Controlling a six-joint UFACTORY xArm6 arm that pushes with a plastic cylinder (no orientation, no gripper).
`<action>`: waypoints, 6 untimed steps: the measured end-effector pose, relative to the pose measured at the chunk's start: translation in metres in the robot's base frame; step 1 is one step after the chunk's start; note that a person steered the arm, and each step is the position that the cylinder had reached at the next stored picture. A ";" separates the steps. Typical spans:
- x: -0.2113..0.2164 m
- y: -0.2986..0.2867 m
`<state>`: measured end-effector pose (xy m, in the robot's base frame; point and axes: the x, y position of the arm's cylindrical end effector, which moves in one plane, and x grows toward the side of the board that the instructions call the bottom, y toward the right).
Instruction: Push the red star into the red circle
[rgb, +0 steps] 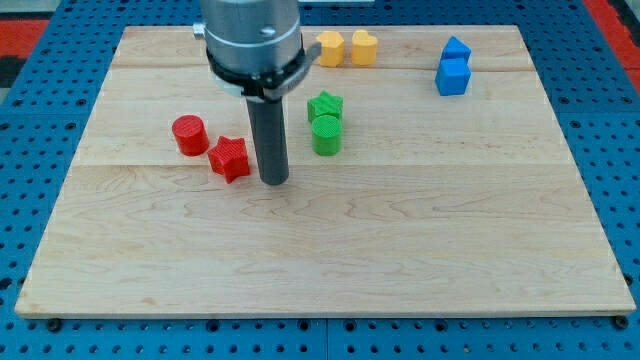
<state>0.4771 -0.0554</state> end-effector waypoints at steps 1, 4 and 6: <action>0.007 -0.020; -0.046 -0.051; -0.081 -0.107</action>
